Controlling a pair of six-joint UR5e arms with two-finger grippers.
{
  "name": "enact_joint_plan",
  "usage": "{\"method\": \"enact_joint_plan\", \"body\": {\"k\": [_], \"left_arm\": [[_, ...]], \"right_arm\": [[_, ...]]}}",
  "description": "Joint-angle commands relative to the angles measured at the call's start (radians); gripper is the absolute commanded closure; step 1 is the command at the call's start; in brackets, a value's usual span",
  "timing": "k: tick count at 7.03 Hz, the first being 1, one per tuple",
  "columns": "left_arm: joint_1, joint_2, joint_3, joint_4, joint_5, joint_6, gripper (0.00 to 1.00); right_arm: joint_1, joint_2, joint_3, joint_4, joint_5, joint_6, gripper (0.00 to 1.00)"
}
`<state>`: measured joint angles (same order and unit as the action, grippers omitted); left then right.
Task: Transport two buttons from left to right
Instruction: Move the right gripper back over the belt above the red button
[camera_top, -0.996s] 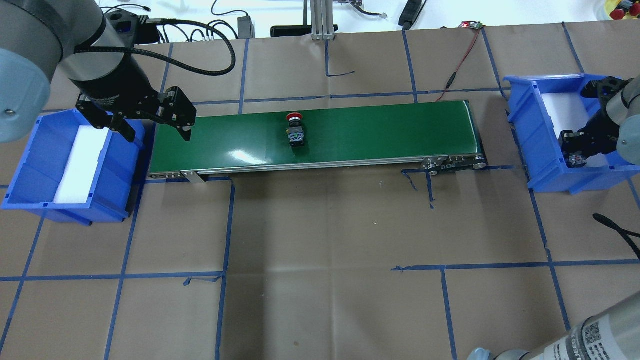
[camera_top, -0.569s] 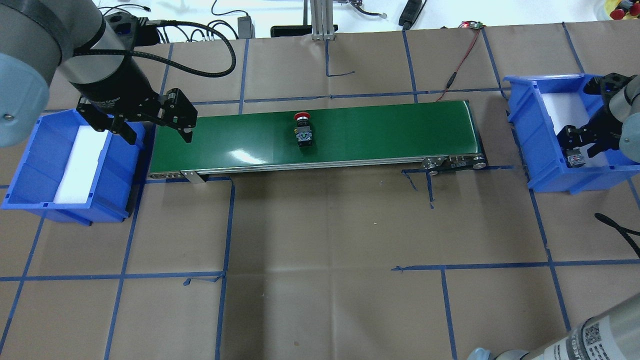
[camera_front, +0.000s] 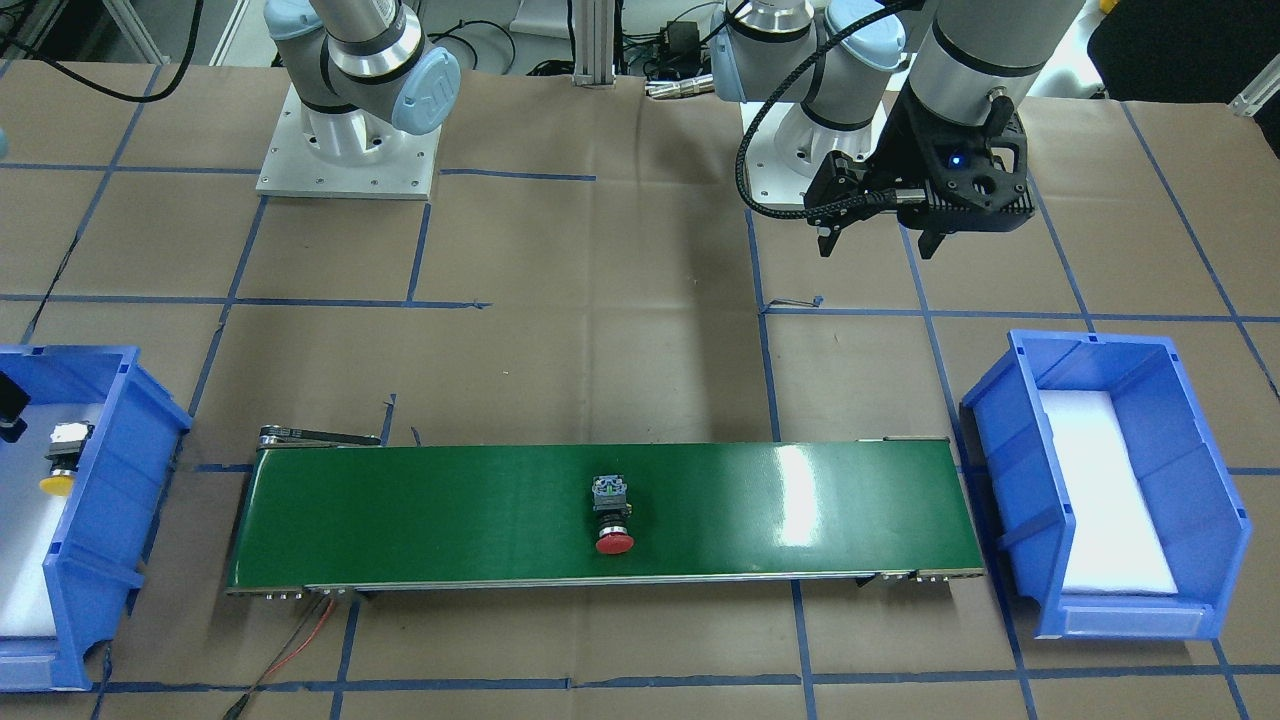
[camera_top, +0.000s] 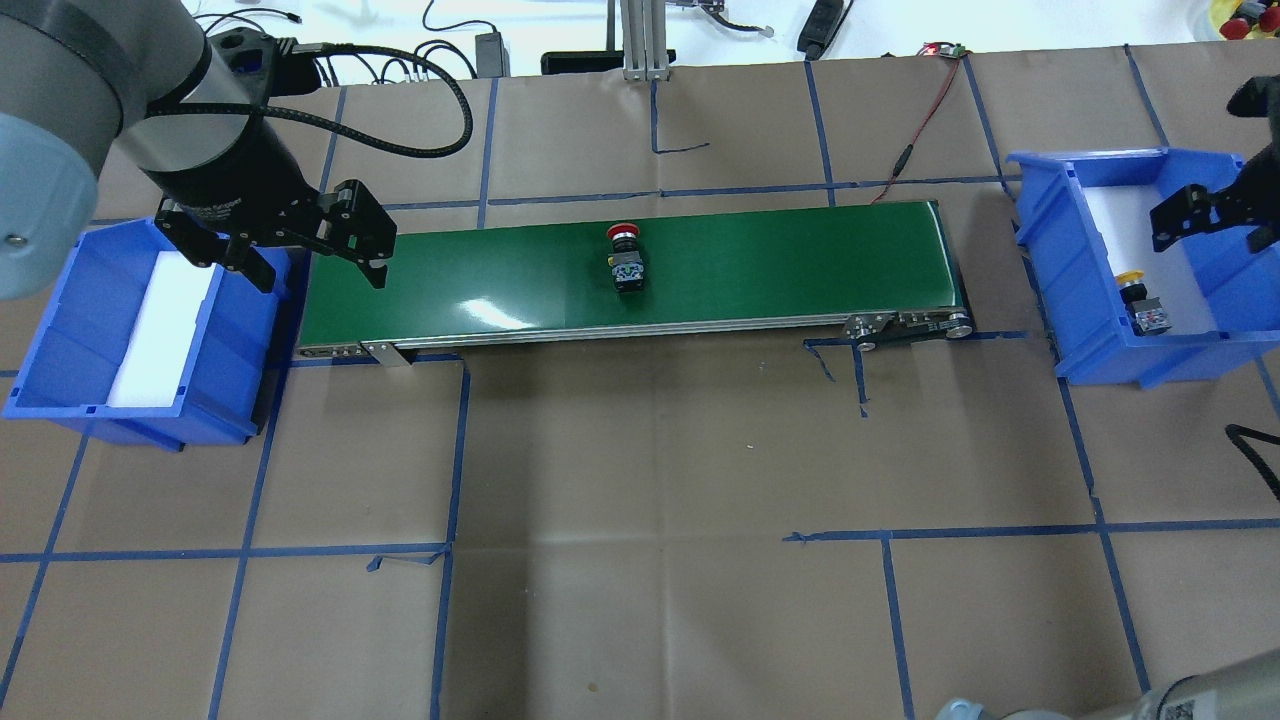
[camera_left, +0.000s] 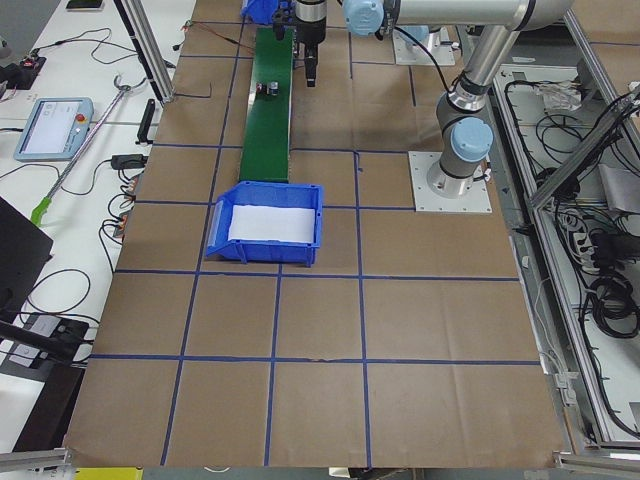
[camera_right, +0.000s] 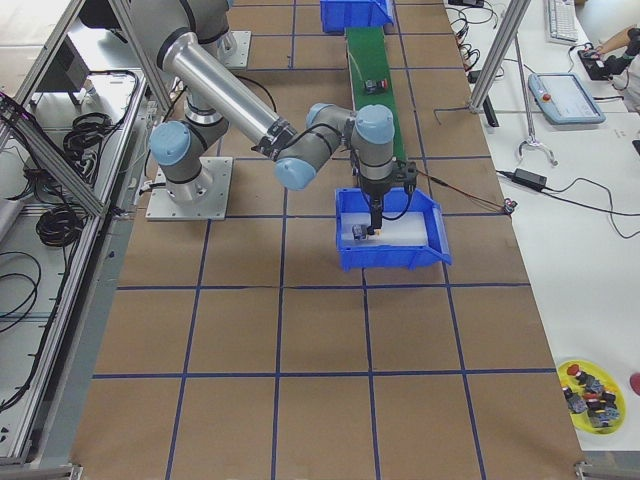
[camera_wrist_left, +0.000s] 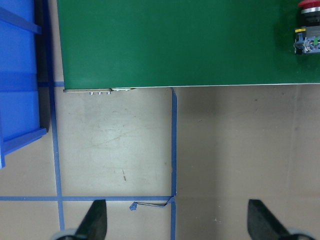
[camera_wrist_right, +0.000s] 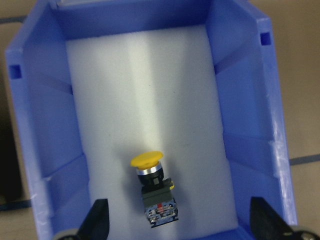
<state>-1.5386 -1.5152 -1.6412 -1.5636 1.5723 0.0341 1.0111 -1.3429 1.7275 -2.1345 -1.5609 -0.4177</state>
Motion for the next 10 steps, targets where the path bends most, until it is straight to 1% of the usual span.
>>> {"method": "enact_joint_plan", "body": {"k": [1, 2, 4, 5, 7, 8, 9, 10], "left_arm": [[0.000, 0.001, 0.000, 0.000, 0.000, 0.001, 0.00], [0.000, -0.002, 0.001, 0.000, 0.002, 0.000, 0.00], [0.000, -0.002, 0.000, 0.000, 0.000, 0.001, 0.00], [0.000, -0.002, -0.002, 0.000, 0.002, 0.001, 0.00], [0.000, -0.002, 0.000, -0.001, 0.000, 0.000, 0.00], [0.000, 0.000, -0.002, -0.001, 0.000, 0.000, 0.00], [0.000, 0.000, 0.000, 0.000, 0.000, 0.000, 0.00], [0.000, -0.002, 0.001, 0.000, 0.000, 0.001, 0.00]], "right_arm": [[0.097, -0.032, -0.217, 0.361, 0.009, 0.149, 0.00], [0.166, -0.022, -0.273, 0.428, 0.007, 0.202, 0.00], [0.359, -0.021, -0.275, 0.403, -0.010, 0.224, 0.00], [0.418, -0.019, -0.270, 0.403, -0.008, 0.230, 0.00], [0.481, -0.010, -0.270, 0.401, -0.013, 0.330, 0.00], [0.519, -0.003, -0.267, 0.371, -0.010, 0.379, 0.00], [0.553, 0.022, -0.267, 0.326, -0.013, 0.381, 0.00], [0.561, 0.039, -0.267, 0.321, -0.011, 0.395, 0.00]]}}
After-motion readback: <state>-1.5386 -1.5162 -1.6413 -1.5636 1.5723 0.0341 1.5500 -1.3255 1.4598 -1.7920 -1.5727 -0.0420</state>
